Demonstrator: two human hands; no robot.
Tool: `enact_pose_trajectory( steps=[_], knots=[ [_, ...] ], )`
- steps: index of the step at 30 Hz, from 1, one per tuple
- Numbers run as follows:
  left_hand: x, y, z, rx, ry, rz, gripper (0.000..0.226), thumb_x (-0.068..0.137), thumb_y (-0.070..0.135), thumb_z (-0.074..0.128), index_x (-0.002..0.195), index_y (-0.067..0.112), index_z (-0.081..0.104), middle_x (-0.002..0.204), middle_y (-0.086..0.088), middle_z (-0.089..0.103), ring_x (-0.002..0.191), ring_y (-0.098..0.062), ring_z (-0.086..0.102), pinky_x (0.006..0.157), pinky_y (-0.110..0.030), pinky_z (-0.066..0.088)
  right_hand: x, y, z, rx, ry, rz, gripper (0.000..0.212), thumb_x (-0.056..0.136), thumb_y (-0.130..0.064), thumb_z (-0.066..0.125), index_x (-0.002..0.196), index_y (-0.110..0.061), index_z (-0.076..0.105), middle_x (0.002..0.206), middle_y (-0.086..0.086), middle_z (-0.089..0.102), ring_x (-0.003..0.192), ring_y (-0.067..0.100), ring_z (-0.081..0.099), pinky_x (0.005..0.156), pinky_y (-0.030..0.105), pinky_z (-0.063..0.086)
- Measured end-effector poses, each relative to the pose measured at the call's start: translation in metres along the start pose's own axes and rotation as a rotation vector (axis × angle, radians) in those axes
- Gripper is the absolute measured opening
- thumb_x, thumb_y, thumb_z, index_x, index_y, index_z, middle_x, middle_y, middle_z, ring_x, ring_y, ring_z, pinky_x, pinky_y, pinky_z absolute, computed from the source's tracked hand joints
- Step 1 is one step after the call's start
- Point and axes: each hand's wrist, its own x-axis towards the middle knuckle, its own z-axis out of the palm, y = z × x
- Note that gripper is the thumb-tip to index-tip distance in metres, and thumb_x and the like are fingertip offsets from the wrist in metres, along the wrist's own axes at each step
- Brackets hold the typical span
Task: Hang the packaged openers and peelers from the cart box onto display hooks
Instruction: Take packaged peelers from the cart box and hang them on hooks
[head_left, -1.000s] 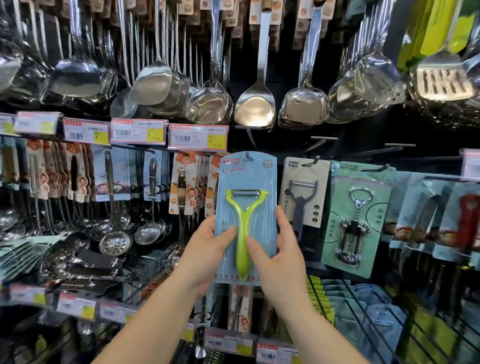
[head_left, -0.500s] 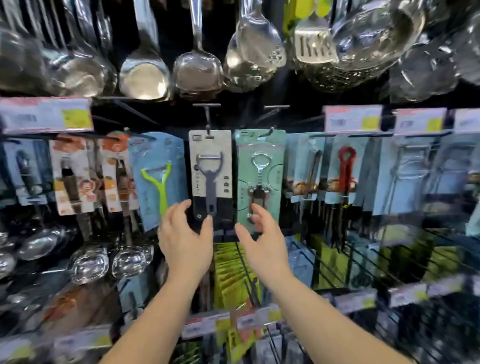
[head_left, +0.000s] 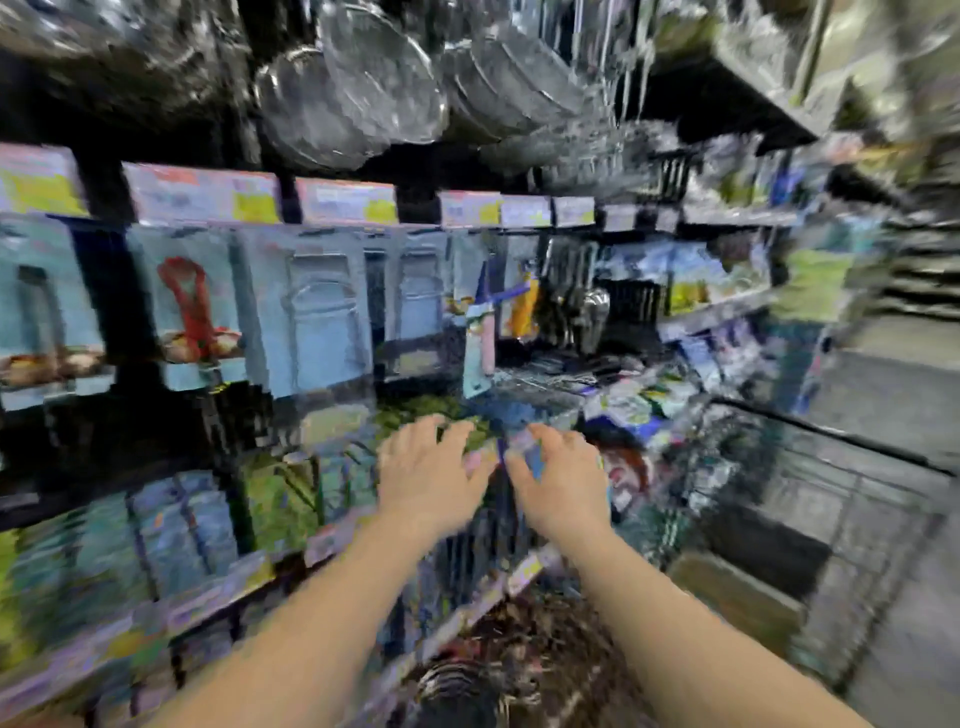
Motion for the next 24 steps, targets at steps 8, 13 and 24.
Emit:
enact_pose_trajectory(
  steps=[8, 13, 24],
  knots=[
    [0.061, 0.175, 0.097, -0.072, -0.143, 0.17, 0.062, 0.092, 0.062, 0.041, 0.147, 0.034, 0.037, 0.154, -0.005, 0.037, 0.142, -0.031, 0.03, 0.117, -0.05, 0.024, 0.042, 0.176, -0.076, -0.076, 0.089, 0.188, 0.056, 0.089, -0.052, 0.056, 0.138, -0.026, 0.052, 0.129, 0.008, 0.057, 0.12, 0.029, 0.051, 0.095, 0.04, 0.047],
    [0.099, 0.239, 0.161, -0.114, -0.222, 0.283, 0.057, 0.092, 0.06, 0.044, 0.143, 0.035, 0.042, 0.15, -0.003, 0.04, 0.137, -0.031, 0.035, 0.112, -0.047, 0.03, 0.069, 0.257, -0.075, -0.113, 0.119, 0.283, 0.055, 0.089, -0.053, 0.055, 0.138, -0.028, 0.049, 0.128, 0.007, 0.056, 0.12, 0.03, 0.05, 0.093, 0.039, 0.045],
    [0.212, 0.32, 0.385, -0.21, -0.594, 0.392, 0.058, 0.09, 0.056, 0.052, 0.143, 0.032, 0.042, 0.145, -0.005, 0.044, 0.133, -0.031, 0.038, 0.108, -0.043, 0.033, 0.156, 0.452, -0.013, -0.095, 0.048, 0.703, 0.055, 0.09, -0.044, 0.059, 0.139, -0.022, 0.048, 0.133, 0.009, 0.054, 0.124, 0.029, 0.048, 0.099, 0.038, 0.042]
  ],
)
